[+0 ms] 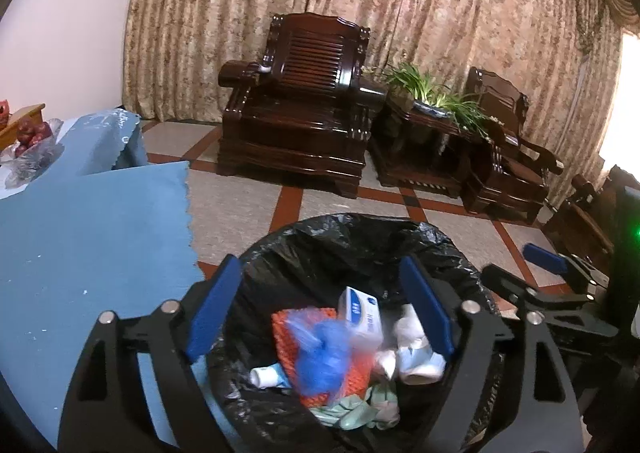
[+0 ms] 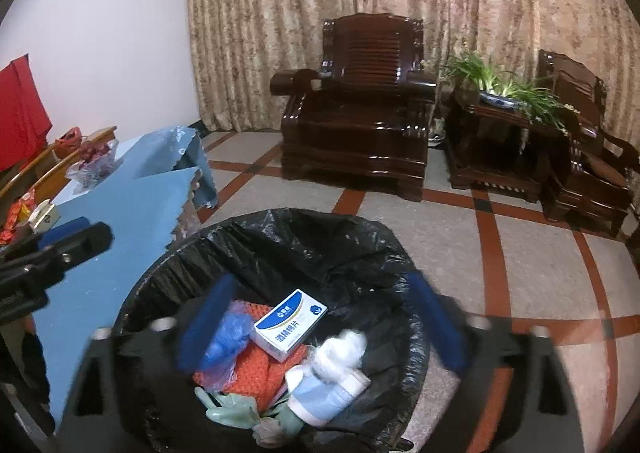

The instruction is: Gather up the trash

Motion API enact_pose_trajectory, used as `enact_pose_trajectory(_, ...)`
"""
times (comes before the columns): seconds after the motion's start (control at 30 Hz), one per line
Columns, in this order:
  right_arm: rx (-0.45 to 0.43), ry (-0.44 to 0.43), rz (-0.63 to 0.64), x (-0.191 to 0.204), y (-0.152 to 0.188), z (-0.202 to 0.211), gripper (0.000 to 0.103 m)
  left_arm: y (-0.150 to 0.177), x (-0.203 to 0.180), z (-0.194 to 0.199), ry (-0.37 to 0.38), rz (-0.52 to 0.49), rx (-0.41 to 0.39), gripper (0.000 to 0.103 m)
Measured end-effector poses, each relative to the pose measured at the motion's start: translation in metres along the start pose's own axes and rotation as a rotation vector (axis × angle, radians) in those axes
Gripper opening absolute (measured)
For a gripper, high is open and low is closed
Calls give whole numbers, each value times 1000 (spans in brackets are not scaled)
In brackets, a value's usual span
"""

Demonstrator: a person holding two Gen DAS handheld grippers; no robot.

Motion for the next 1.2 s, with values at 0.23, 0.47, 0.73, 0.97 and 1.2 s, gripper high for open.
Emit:
enact_pose_trajectory(0.23,3,-48,-18,13,-4,17,97,-7,17,30,-64,-3,-22,93)
enact_pose_trajectory(0.47,-1,-91,-1,36,-4,38,97,-2,33,70,-138,13,-29,96)
enact_pose_trajectory(0.73,21,-119,19,56,6,56,97,13,47,107,-208,36,-12,96)
enact_pose_trajectory(0.97,30,-123,27,68,14,73,97,29,50,130,-244,24,14,96)
enact_pose_trajectory(1.2,20,-127,28,77,21,90,97,36,49,147,-252,23,24,96)
Point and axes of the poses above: each gripper's, at about its wrist camera, not at the fingertips, and z roughly against the way its jaws point, x to its left, y to its underside, the point moved 2 cm from there along -z, roughly the way its jaws point, and after that the axes turned 10 degrees about -z, right-handed, at the moved point
